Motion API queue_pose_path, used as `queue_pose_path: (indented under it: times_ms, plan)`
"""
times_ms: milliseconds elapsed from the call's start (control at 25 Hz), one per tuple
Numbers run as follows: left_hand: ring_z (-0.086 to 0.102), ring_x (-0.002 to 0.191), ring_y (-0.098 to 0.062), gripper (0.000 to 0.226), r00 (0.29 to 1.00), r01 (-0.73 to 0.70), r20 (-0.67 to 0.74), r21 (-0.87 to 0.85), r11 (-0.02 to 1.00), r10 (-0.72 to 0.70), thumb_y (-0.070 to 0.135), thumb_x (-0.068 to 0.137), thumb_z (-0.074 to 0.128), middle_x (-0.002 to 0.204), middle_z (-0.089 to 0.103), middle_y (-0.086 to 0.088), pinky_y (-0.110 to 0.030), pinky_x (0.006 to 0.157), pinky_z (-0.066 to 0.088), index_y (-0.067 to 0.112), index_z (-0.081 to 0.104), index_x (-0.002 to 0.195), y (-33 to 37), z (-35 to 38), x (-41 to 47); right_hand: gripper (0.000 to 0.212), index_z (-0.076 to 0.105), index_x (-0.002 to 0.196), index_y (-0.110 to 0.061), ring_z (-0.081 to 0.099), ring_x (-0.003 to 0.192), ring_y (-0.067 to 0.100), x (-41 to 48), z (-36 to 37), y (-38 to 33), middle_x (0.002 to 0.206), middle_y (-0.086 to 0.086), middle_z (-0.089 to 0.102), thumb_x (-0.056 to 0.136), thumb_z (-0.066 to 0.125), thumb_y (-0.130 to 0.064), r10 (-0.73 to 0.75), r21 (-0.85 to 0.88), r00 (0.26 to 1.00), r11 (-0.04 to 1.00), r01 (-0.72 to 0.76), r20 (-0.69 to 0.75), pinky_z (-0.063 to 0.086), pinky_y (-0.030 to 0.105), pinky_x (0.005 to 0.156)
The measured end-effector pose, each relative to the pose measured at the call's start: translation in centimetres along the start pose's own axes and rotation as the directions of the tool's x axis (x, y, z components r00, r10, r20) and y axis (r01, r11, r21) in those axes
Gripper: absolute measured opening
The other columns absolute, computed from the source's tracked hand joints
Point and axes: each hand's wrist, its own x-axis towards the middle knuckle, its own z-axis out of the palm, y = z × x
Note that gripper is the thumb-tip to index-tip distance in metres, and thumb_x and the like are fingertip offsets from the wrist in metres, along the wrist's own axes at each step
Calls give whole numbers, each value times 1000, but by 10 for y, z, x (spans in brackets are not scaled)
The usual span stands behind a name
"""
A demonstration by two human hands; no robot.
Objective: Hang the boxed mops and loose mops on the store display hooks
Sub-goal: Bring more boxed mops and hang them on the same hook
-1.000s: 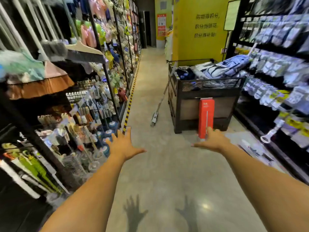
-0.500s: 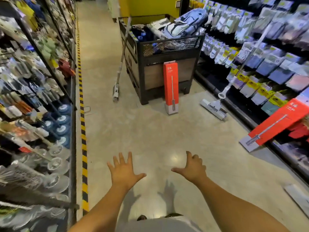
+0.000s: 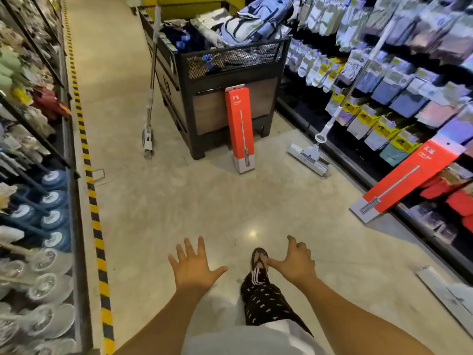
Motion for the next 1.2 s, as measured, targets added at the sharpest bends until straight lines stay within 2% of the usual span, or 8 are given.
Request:
queue_pose_path:
  times_ms: [120, 240, 320, 520, 640, 840, 1000, 1200]
  plan:
    - [-2, 149, -40, 112, 1000, 25, 14, -24, 999, -25, 88, 75, 37, 163, -7, -17, -59, 117, 2, 24, -8, 156, 20, -19, 57, 104, 20, 149, -18, 35, 133, 34, 66, -20, -17, 144, 15, 36, 72, 65, -70, -20, 55, 999, 998, 18, 32, 36, 46, 103]
    - [-1, 149, -41, 117, 993, 113, 45, -79, 990, -110, 89, 72, 40, 163, -10, -17, -58, 117, 5, 24, -8, 156, 43, -47, 109, 106, 21, 149, -18, 35, 134, 34, 126, -49, -41, 145, 15, 34, 70, 70, -67, 0, 248, 999, 969, -11, 44, 36, 47, 106]
    - [0, 149, -41, 119, 991, 123, 60, -80, 989, -118, 90, 70, 41, 162, -10, -18, -58, 117, 6, 24, -8, 155, 71, -73, 142, 106, 22, 149, -18, 35, 134, 34, 167, -80, -50, 145, 15, 34, 69, 72, -66, 0, 303, 999, 953, -14, 45, 36, 47, 106]
    - [1, 150, -39, 114, 992, 123, 31, -155, 980, -119, 88, 73, 41, 163, -10, -16, -56, 118, 6, 24, -5, 156, 148, -135, 209, 103, 25, 148, -15, 38, 132, 35, 253, -159, -63, 142, 17, 38, 71, 72, -63, -21, 309, 1000, 951, 14, 20, 37, 46, 105]
    - [4, 149, -39, 113, 996, 92, 14, -118, 989, -91, 88, 73, 40, 163, -7, -17, -56, 118, 8, 23, -3, 156, 176, -146, 234, 103, 25, 149, -15, 38, 131, 36, 285, -178, -68, 141, 17, 39, 71, 74, -61, -28, 358, 1000, 933, 23, 9, 38, 47, 105]
    - [5, 149, -38, 114, 991, 121, 73, -64, 991, -116, 89, 73, 37, 163, -6, -17, -56, 118, 9, 24, -5, 156, 176, -150, 268, 103, 24, 148, -14, 40, 130, 34, 309, -171, -65, 140, 16, 39, 71, 70, -66, 18, 292, 992, 955, -55, 125, 41, 47, 103]
    - [4, 149, -38, 110, 980, 157, 127, -26, 987, -153, 87, 76, 34, 163, -6, -16, -56, 118, 9, 24, -7, 156, 165, -155, 310, 101, 24, 148, -14, 40, 130, 35, 335, -177, -75, 140, 17, 40, 73, 69, -65, 50, 282, 990, 955, -87, 135, 41, 47, 103]
    - [-1, 150, -38, 112, 984, 53, 175, -123, 991, -31, 89, 75, 33, 163, -9, -17, -57, 118, 3, 23, -9, 155, 182, -173, 386, 100, 24, 148, -13, 43, 129, 35, 394, -200, -108, 141, 18, 40, 75, 71, -61, 139, 282, 984, 945, -166, 112, 40, 46, 103]
